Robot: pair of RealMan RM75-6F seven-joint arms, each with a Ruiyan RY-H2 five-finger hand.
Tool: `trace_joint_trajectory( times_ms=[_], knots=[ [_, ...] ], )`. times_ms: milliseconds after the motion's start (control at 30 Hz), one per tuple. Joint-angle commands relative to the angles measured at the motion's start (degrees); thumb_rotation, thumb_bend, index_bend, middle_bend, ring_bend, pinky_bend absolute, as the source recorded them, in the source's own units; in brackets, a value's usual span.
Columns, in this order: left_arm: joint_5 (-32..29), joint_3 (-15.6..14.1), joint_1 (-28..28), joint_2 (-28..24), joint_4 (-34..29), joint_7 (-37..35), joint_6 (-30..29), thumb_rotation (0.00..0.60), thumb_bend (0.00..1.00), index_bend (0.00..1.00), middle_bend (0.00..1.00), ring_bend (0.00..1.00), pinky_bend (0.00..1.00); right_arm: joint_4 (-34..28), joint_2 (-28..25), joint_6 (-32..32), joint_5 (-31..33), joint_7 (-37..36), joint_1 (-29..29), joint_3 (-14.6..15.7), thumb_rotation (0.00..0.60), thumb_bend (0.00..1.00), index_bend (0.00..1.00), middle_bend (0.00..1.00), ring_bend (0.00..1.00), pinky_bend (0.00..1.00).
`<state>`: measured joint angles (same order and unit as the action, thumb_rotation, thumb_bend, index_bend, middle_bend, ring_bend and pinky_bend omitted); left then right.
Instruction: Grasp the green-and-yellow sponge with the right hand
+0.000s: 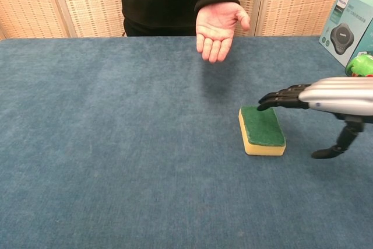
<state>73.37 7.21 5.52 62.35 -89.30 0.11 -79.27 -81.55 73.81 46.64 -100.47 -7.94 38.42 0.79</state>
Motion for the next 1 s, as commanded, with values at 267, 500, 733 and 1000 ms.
trace_joint_trajectory(
  times_ms=[267, 500, 733, 1000],
  knots=[
    [-0.13, 0.23, -0.74, -2.09, 0.23, -4.85, 0.22, 0.6, 0.2, 0.01, 0.11, 0.11, 0.25, 5.52, 6.55, -3.5, 3.12, 1.41, 4.29, -0.98, 0.6, 0.2, 0.0, 0.0, 0.0, 0.0],
    [-0.66, 0.4, -1.13, -2.89, 0.79, -6.78, 0.33, 0.6, 0.2, 0.01, 0.11, 0.11, 0.25, 9.15, 9.82, -1.86, 4.16, 1.61, 5.48, -1.5, 0.6, 0.35, 0.2, 0.25, 0.08, 0.01],
    [0.21, 0.27, -1.99, -3.3, 0.11, -7.57, -1.44, 0.6, 0.2, 0.01, 0.11, 0.11, 0.25, 9.62, 10.67, 3.66, 2.68, 2.05, 4.62, -0.46, 0.6, 0.41, 0.52, 0.5, 0.32, 0.2],
    [0.76, 0.1, -2.3, -3.54, -0.51, -7.32, -2.18, 0.6, 0.2, 0.01, 0.11, 0.11, 0.25, 1.93, 5.14, 16.86, -0.44, 7.83, -0.16, 0.13, 0.6, 0.41, 0.64, 0.59, 0.42, 0.26]
  ],
)
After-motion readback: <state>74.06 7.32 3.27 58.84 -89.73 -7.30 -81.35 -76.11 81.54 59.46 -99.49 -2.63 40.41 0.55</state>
